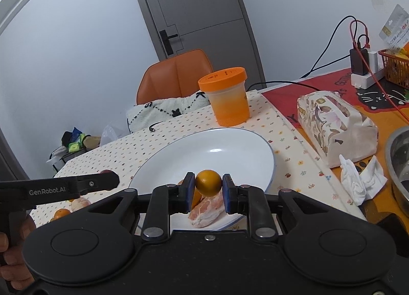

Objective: Organize fruits
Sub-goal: 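Carry the tangerine and plum to the white plate and release both, then withdraw both open grippers from the plate back to the fruit cluster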

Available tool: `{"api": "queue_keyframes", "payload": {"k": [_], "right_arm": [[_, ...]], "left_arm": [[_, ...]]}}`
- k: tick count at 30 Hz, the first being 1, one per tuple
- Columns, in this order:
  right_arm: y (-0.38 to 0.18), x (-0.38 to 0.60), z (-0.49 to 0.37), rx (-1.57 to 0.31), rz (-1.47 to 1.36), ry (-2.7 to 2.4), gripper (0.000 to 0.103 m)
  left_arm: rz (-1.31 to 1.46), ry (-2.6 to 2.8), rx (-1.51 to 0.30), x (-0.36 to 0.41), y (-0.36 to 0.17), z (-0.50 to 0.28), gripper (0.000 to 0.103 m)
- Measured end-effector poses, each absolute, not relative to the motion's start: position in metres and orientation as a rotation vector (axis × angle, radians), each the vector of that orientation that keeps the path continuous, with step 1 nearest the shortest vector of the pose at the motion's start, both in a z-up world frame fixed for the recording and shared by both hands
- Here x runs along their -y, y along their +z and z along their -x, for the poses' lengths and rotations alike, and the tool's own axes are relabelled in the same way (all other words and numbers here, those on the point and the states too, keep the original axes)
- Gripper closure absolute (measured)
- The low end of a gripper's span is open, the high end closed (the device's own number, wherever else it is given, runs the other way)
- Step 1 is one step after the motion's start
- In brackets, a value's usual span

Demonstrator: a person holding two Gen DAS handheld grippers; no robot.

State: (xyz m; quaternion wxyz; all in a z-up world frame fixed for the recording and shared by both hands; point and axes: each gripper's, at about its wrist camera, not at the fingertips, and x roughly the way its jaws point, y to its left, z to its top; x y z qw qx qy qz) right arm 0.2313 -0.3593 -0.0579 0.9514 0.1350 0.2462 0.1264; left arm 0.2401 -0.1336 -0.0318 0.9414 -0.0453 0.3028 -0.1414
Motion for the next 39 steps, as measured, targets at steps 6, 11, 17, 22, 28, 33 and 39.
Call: {"api": "queue_keyframes", "payload": {"k": [6, 11, 17, 22, 28, 33, 39], "right_arm": [[-0.063, 0.358, -0.242, -0.513, -0.289, 0.281, 0.082], [-0.069, 0.355, -0.251, -0.526, -0.295, 0.298, 0.082], [-0.071, 0.356, -0.258, -0.529, -0.312, 0.294, 0.081], [-0.071, 0.354, -0.254, -0.513, -0.319, 0.292, 0.053], [-0.069, 0.348, -0.248, -0.517, -0.318, 0.310, 0.041], [-0.068, 0.342, -0.243, -0.511, -0.315, 0.319, 0.039], [-0.066, 0.331, -0.240, -0.505, -0.300, 0.358, 0.033]], "left_arm": [[0.098, -0.263, -0.643, 0.141, -0.040, -0.252, 0.082], [0.099, -0.246, -0.662, 0.145, -0.045, -0.262, 0.080], [0.085, -0.220, -0.680, 0.144, -0.046, -0.266, 0.060], [0.078, -0.170, -0.654, 0.135, -0.045, -0.259, 0.027], [0.070, -0.156, -0.650, 0.123, -0.043, -0.250, 0.016], [0.079, -0.161, -0.637, 0.113, -0.044, -0.238, 0.012], [0.060, -0.121, -0.621, 0.102, -0.044, -0.230, 0.010]]}}
